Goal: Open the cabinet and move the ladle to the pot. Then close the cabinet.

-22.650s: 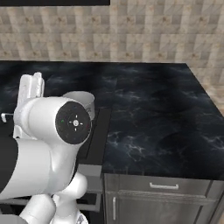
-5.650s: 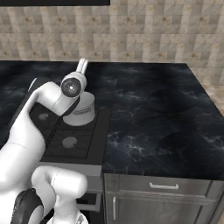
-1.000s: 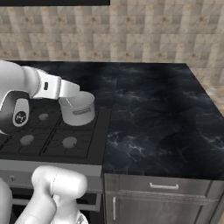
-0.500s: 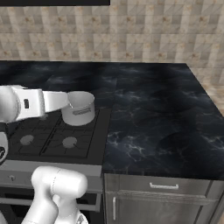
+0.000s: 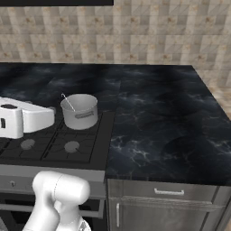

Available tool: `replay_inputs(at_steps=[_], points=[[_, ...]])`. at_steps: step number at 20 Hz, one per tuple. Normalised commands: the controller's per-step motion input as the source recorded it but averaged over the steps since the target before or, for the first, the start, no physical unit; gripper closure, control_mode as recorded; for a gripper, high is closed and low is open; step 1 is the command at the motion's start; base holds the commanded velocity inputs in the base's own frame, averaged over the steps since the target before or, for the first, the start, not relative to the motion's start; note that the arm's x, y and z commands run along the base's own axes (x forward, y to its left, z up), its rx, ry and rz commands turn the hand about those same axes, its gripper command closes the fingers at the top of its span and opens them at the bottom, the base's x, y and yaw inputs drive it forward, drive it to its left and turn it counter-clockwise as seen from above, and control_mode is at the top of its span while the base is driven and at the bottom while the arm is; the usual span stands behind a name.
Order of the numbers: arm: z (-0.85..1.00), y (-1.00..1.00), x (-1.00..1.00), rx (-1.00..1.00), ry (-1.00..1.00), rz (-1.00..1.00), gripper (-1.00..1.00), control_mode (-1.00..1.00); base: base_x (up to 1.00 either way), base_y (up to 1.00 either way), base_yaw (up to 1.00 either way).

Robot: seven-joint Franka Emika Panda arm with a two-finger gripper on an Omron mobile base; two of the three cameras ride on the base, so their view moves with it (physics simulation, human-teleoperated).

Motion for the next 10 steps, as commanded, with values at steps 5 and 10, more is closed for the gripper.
replay_inputs(at_steps=[5,10], points=[[0.14,-0.01,0.00,0.15,0.02,0.00,-1.00,1.00,-0.03,-0.02,0.00],[0.00,0.00,0.00,0.00,0.00,0.00,-1.00,1.00,-0.50,-0.91,-0.14]])
